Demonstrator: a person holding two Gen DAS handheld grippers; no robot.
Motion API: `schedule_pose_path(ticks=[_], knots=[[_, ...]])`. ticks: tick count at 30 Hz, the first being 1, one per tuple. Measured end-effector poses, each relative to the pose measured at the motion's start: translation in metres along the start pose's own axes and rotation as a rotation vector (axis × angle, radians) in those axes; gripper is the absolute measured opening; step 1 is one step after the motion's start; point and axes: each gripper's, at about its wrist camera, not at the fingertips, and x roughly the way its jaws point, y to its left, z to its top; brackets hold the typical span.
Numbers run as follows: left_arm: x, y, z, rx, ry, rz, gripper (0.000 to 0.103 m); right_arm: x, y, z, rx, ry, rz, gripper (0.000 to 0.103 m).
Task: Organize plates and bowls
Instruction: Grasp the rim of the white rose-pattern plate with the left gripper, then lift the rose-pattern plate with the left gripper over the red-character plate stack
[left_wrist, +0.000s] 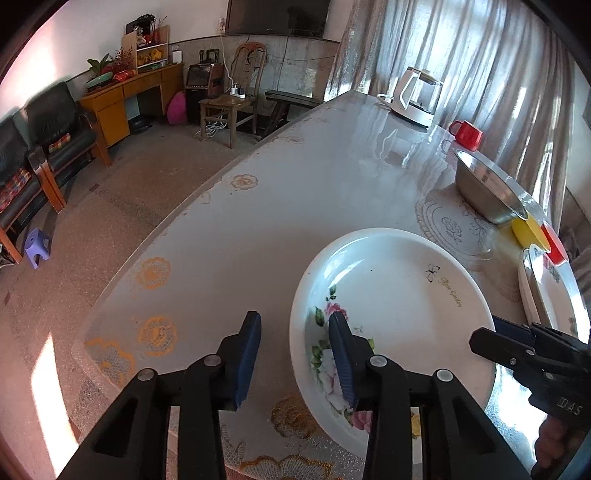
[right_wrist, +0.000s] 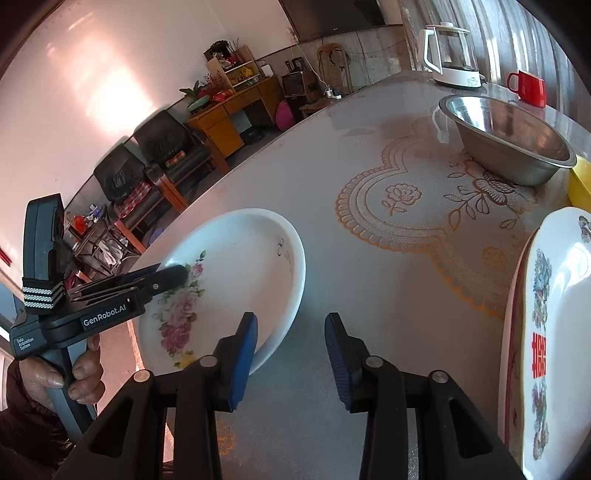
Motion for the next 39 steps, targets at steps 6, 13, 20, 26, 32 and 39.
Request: schedule_pose_path(ticks=[6, 13, 20, 26, 32, 39], knots=[[0.005, -0.01, 0.005, 0.043, -0.019, -0.05, 0.038, 0.011, 0.008, 0.003, -0.037, 0.001, -0.004, 0.025], [0.005, -0.013, 0.004, 0.067, -0.044, -0.049, 0.037, 0.011, 0.006, 0.006, -0.039, 0.005, 0.011, 0.028], [0.005, -0.022, 0.004, 0.076, -0.034, -0.076, 0.037, 0.006, 0.005, 0.004, -0.022, 0.005, -0.013, 0.027], [0.004, -0.039, 0.006, 0.1, -0.036, -0.121, 0.037, -0.006, -0.003, -0.003, 0.025, 0.009, -0.04, 0.027], [-0.001, -0.055, 0.01, 0.128, -0.052, -0.166, 0.037, -0.03, -0.006, -0.011, 0.045, -0.037, -0.073, 0.028], [-0.005, -0.079, 0.012, 0.18, -0.062, -0.2, 0.038, -0.05, -0.019, -0.02, 0.096, -0.074, -0.103, 0.027]])
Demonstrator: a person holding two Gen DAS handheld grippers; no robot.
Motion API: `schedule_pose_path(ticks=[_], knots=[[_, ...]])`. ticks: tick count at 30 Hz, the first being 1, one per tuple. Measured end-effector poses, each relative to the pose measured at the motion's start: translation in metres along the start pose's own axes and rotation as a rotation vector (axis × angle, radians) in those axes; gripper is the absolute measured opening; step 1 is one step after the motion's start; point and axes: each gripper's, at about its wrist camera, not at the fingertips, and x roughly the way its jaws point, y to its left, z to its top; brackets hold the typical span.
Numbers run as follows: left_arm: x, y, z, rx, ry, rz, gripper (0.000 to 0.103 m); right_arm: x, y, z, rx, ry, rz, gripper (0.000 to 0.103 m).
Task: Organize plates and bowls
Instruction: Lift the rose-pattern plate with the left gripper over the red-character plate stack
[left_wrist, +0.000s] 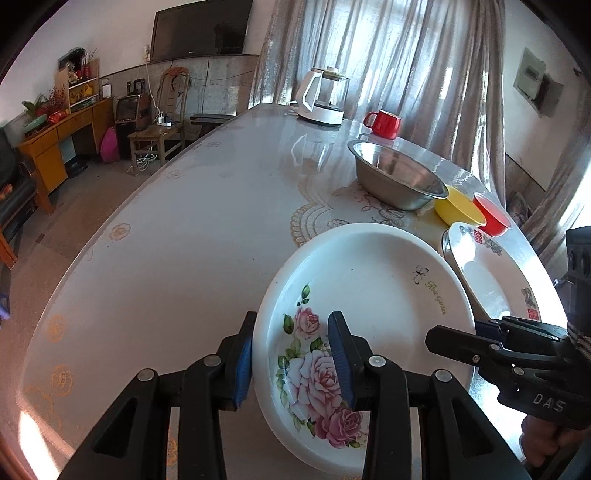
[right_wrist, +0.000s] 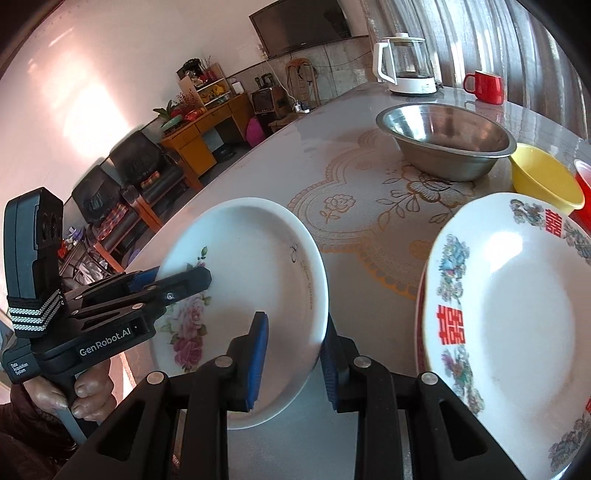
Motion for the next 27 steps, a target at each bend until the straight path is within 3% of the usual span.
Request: schedule_pose_path(ticks=[15, 27], knots=[[0.001, -0.035, 0.01, 0.051, -0.009, -0.061, 0.038, -0.033, -0.019, -0.008, 0.071, -0.075, -0.05, 0.027], [0.0, -0.087, 0.032, 0.157, -0.05, -0.125, 0.038, -0.071, -0.045, -0.013, 0.148, -0.164, -0.102, 0.027]])
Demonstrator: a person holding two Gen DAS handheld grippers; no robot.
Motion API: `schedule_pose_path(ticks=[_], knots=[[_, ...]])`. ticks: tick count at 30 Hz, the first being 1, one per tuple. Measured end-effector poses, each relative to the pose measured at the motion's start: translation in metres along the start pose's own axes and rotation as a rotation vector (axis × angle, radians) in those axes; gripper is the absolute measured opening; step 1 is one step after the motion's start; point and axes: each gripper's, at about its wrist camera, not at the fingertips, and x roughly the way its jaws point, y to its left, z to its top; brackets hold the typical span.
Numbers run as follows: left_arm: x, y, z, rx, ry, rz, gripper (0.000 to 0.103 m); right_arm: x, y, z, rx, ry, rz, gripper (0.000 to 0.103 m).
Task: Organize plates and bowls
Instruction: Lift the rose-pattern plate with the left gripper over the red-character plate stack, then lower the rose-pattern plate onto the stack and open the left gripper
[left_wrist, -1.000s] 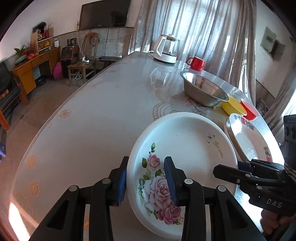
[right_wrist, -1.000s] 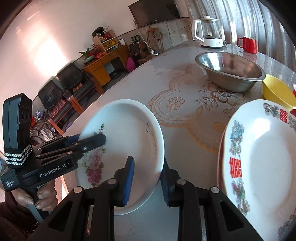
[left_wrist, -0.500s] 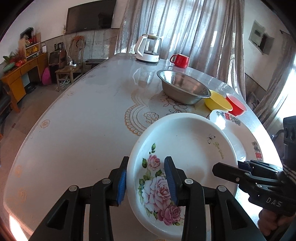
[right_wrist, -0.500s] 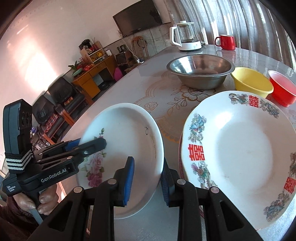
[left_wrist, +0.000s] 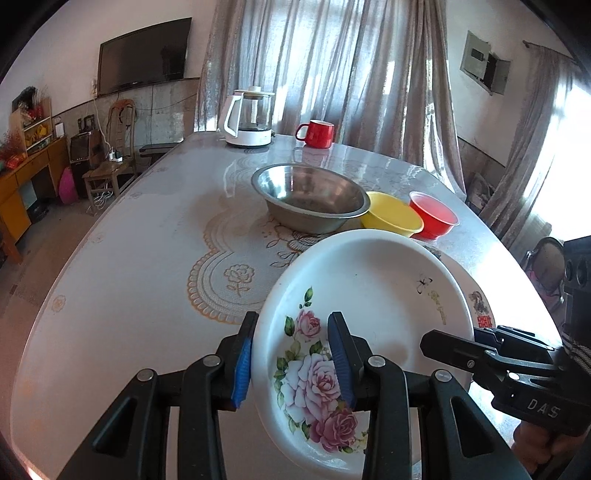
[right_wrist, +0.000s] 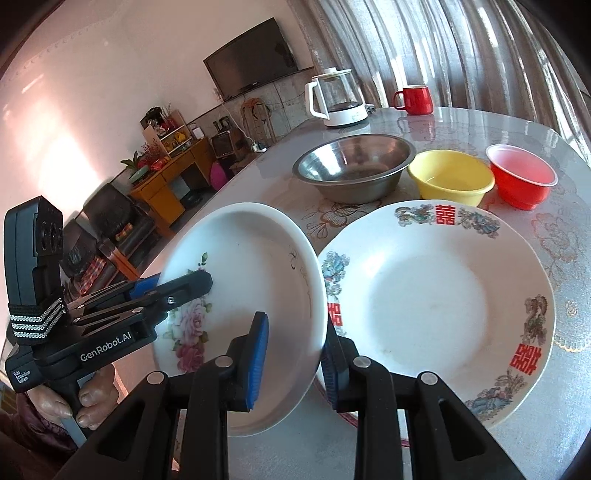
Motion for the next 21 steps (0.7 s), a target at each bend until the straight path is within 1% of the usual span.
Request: schedule_pose_path(ticks=[7, 10, 14, 16, 21], knots=[[0.012, -0.037, 0.017, 0.069, -0.006, -0.06, 0.037, -0.024, -0.027, 0.001, 0.068, -0.054, -0.063, 0.027], [0.022, -0.057, 0.024, 0.11, -0.002, -0.075, 0.037, -0.034, -0.04, 0.002, 0.098, -0.078, -0.092, 0.027], [0.039, -0.078, 0.03, 0.145, 0.022, -0.102, 0.038, -0.035, -0.062, 0.003, 0.134, -0.066, -0.165, 0.027], [0.049, -0.086, 0.033, 0.152, 0.035, -0.109, 0.038, -0.036, -0.074, 0.002, 0.164, -0.063, -0.179, 0.027], [0.073, -0.097, 0.037, 0.142, 0.086, -0.12, 0.038, -0.037, -0.091, 0.001, 0.174, -0.047, -0.236, 0.027]])
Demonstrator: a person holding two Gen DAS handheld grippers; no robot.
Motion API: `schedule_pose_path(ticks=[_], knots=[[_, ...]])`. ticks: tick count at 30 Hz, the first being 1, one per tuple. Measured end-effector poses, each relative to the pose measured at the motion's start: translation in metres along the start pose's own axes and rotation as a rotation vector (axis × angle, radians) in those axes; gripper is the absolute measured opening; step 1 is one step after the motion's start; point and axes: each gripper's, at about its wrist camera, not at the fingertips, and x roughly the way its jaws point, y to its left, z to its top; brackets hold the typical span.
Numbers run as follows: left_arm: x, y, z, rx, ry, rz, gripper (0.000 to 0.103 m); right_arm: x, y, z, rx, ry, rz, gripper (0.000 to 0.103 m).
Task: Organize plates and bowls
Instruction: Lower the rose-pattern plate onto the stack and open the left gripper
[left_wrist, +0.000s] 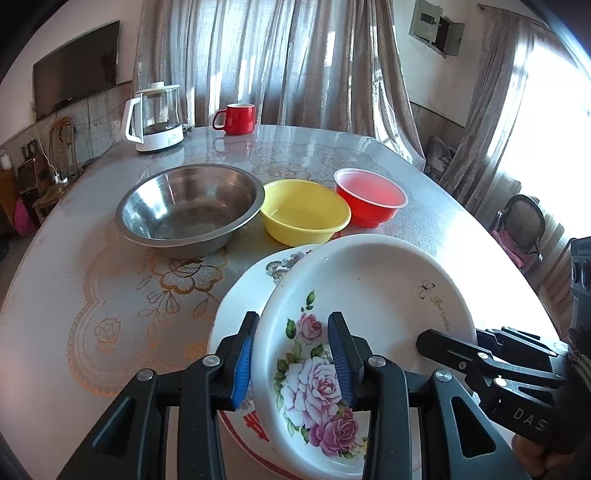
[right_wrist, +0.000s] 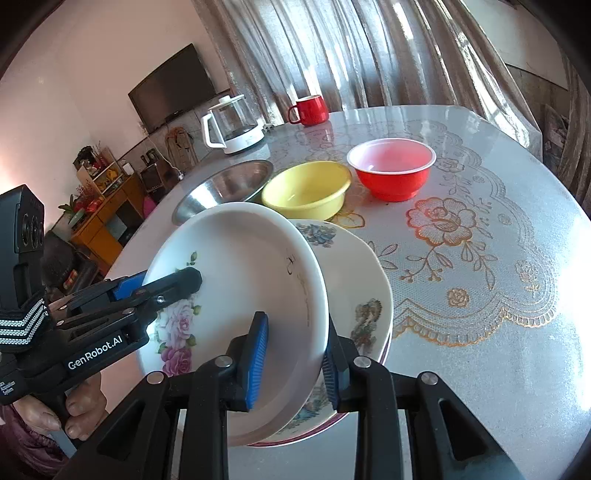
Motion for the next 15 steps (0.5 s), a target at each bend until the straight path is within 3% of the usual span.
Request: schedule_pose_path(ticks=[15], knots=[[0.019, 0.005, -0.005, -0.036, 0.059, 0.022, 0.038, 0.024, 0.005, 0.002, -0.11, 0.024, -0.09, 0.039]])
